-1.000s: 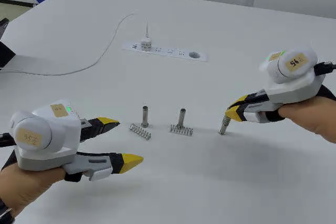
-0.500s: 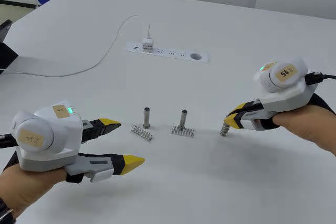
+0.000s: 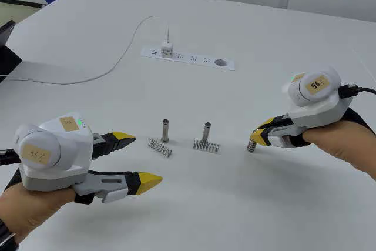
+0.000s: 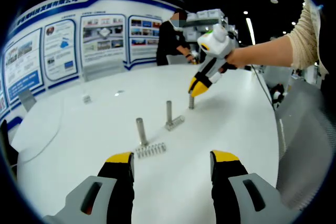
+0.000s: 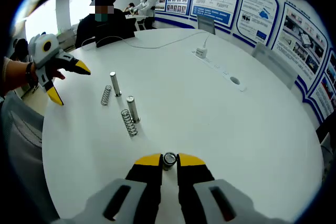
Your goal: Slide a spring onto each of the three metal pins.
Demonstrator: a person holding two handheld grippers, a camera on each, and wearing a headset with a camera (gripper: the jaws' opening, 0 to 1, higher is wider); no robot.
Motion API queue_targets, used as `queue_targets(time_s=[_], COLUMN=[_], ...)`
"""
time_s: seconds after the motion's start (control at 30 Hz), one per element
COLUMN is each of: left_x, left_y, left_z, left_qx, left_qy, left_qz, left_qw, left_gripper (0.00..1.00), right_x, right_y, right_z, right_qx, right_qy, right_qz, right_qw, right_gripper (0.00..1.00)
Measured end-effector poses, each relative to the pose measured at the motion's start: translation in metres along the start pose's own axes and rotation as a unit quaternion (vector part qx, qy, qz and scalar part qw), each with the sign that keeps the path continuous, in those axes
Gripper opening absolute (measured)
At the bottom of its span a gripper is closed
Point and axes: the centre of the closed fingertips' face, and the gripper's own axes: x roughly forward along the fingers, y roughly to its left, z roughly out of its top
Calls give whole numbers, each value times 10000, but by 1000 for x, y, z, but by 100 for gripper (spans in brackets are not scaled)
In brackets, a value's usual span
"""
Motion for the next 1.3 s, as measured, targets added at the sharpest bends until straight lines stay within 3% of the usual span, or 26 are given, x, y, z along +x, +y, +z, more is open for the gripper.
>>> queue_targets(time_s=[0.43, 0.6, 0.8, 1.3], left_x=[-1, 0, 0, 0], left_y=[0, 0, 1, 3], left_z=[0, 1, 3, 3], left_qx=[-8, 8, 19, 17], left_qy=[-21, -21, -37, -29], left_qz=[13, 11, 12, 31], left_qw=[10000, 10000, 10000, 10000], left_gripper=[59, 59, 59, 59], right_x=[-6, -12, -9, 22], right_y=[0, 5, 18, 53], right_z=[7, 20, 35, 33], right_qx=[-73, -277, -453, -935], right_qy=[-144, -282, -440, -174], right_qz=[-84, -69, 130, 648], right_qw=[9998, 9992, 9979, 9934], right_gripper=[19, 20, 20, 19])
